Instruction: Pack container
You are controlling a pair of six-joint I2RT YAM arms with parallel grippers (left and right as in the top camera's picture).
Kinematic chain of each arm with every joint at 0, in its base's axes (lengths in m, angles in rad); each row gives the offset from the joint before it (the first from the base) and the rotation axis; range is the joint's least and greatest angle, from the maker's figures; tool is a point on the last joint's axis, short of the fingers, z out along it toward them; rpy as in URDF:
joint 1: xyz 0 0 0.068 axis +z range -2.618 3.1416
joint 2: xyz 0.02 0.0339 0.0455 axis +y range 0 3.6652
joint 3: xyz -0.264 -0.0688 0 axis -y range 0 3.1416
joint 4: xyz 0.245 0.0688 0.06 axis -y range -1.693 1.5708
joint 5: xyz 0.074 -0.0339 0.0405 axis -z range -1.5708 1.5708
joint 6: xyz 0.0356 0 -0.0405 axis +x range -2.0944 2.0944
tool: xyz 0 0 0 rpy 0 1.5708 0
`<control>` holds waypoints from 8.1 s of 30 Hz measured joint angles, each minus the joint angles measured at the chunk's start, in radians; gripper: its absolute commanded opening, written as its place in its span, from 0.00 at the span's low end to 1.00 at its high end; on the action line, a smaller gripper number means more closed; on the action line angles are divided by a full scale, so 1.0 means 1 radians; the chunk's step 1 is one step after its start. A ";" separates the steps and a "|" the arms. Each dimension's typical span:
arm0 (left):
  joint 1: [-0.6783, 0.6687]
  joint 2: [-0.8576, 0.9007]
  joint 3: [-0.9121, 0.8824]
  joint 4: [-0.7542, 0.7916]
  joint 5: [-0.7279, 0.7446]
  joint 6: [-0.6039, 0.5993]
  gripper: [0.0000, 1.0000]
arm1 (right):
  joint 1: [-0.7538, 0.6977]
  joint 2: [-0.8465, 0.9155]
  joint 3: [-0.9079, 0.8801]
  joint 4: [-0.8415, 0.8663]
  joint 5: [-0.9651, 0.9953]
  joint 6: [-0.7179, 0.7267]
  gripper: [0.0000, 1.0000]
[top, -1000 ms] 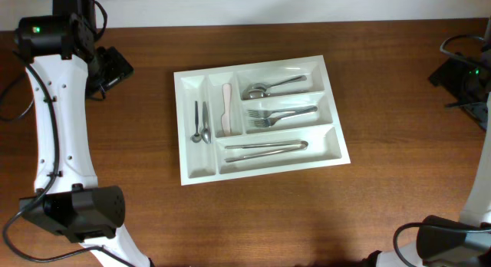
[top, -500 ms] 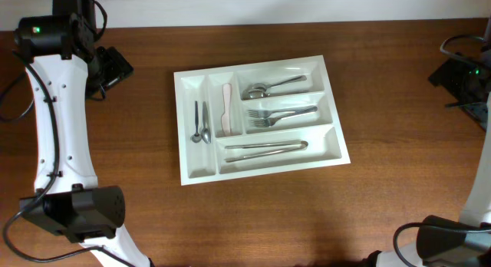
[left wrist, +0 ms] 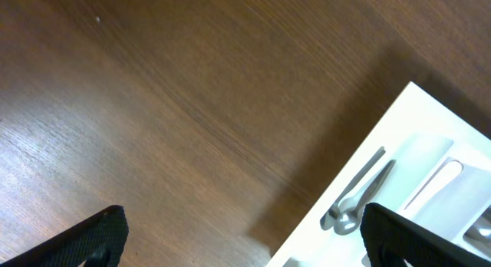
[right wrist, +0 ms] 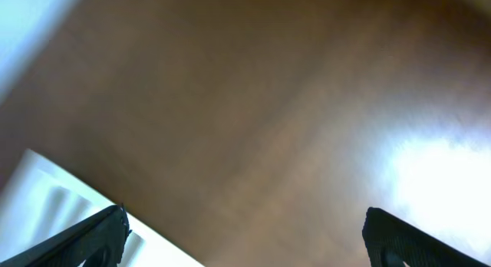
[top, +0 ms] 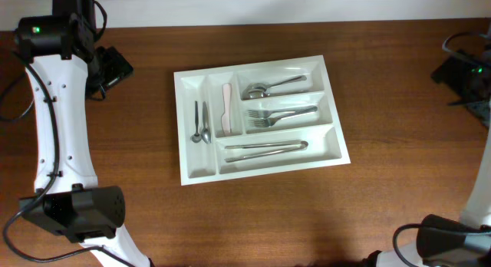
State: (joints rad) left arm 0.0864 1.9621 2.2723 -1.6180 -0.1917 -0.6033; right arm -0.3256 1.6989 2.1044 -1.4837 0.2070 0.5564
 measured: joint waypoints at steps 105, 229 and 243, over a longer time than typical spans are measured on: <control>0.000 0.000 0.000 0.002 0.000 -0.007 0.99 | 0.348 -1.685 -1.936 0.750 -0.172 -0.671 0.99; -0.093 -1.946 -2.008 0.719 0.080 0.604 0.99 | 0.349 -1.687 -1.936 0.749 -0.175 -0.674 0.99; -0.093 -1.946 -2.008 0.719 0.080 0.604 0.99 | 0.349 -1.687 -1.936 0.749 -0.175 -0.674 0.99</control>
State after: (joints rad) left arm -0.0067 0.0162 0.2642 -0.8986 -0.1120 0.0010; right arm 0.0231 0.0116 0.1680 -0.7345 0.0315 -0.1173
